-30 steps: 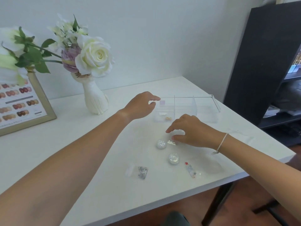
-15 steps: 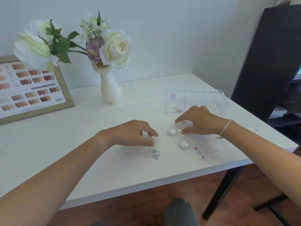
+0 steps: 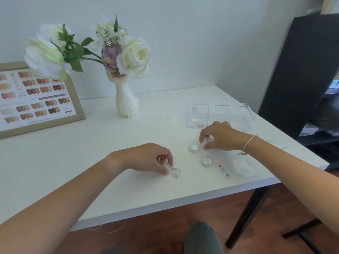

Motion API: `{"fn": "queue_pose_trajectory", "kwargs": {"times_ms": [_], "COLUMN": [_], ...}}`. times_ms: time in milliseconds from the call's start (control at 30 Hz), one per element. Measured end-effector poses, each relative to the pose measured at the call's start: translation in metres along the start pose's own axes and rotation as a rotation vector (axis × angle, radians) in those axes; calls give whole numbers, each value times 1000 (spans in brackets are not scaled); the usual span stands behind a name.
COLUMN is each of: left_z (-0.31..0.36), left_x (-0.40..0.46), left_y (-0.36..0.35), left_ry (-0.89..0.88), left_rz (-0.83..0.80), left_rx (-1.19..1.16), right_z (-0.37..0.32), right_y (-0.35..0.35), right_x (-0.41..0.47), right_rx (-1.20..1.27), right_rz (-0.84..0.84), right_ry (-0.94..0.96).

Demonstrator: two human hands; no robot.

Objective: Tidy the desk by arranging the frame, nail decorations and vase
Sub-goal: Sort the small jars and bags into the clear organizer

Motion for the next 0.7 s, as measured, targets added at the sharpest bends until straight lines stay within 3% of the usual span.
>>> {"fn": "queue_pose_trajectory", "kwargs": {"times_ms": [167, 333, 467, 700], "left_z": [-2, -3, 1, -4], "left_x": [3, 10, 19, 45], "left_y": [6, 32, 57, 91], "left_ry": [8, 24, 2, 12], "left_rz": [12, 131, 216, 341], "left_rx": [-4, -87, -234, -250], "right_z": [0, 1, 9, 30], "right_y": [21, 58, 82, 98], "right_x": [3, 9, 25, 58], "right_rx": [193, 367, 383, 364], "right_rz": [70, 204, 257, 247], "right_ry": [2, 44, -1, -63]}}
Point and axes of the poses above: each hand's wrist, its own x-axis towards the middle knuckle, its own y-axis out of the back of the hand, z = x × y, the point moved 9 cm from there along x, towards the middle knuckle, and after that the axes turned 10 degrees about x, right-handed, at the moved point
